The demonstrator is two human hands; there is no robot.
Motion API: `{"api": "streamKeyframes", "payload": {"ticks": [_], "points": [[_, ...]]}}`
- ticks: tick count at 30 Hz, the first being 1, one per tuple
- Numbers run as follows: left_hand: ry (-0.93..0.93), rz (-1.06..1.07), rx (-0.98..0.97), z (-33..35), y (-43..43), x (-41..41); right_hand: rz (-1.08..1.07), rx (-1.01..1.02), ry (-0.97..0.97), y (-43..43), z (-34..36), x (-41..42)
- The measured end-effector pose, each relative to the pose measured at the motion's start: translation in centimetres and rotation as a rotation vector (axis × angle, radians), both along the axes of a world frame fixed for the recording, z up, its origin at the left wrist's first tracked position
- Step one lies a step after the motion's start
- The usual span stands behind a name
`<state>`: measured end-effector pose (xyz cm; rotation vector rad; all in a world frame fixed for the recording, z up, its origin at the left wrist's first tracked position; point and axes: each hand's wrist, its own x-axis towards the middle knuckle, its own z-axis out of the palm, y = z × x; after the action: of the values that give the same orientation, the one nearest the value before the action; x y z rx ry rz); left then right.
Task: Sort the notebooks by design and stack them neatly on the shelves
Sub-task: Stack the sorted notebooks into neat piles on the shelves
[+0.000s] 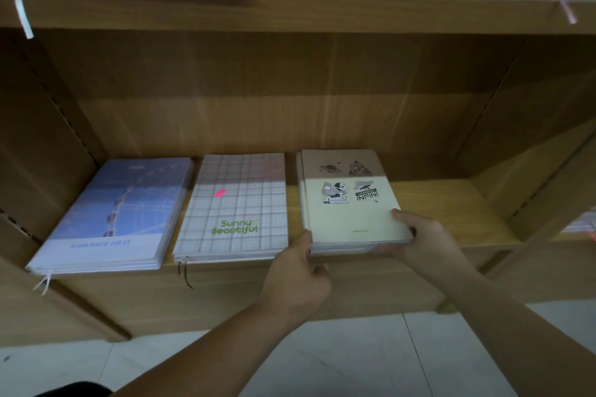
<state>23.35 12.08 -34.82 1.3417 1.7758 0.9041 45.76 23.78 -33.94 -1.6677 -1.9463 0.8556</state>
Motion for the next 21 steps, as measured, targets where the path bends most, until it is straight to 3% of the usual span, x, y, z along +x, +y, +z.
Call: {"api": "streamKeyframes", "payload": {"ticks": [8, 14, 21], "points": [[-0.093, 0.03, -0.046, -0.4, 0.1, 0.5, -0.029, 0.012, -0.01, 0.4, -0.7, 0.4], [0.007, 0.01, -0.046, 0.1, 0.0, 0.4, -0.037, 0.034, -0.033, 0.5, -0.6, 0.2], [-0.023, 0.038, -0.055, 0.6, 0.0, 0.7, -0.015, -0.014, 0.042, 0.5, -0.4, 0.5]]}}
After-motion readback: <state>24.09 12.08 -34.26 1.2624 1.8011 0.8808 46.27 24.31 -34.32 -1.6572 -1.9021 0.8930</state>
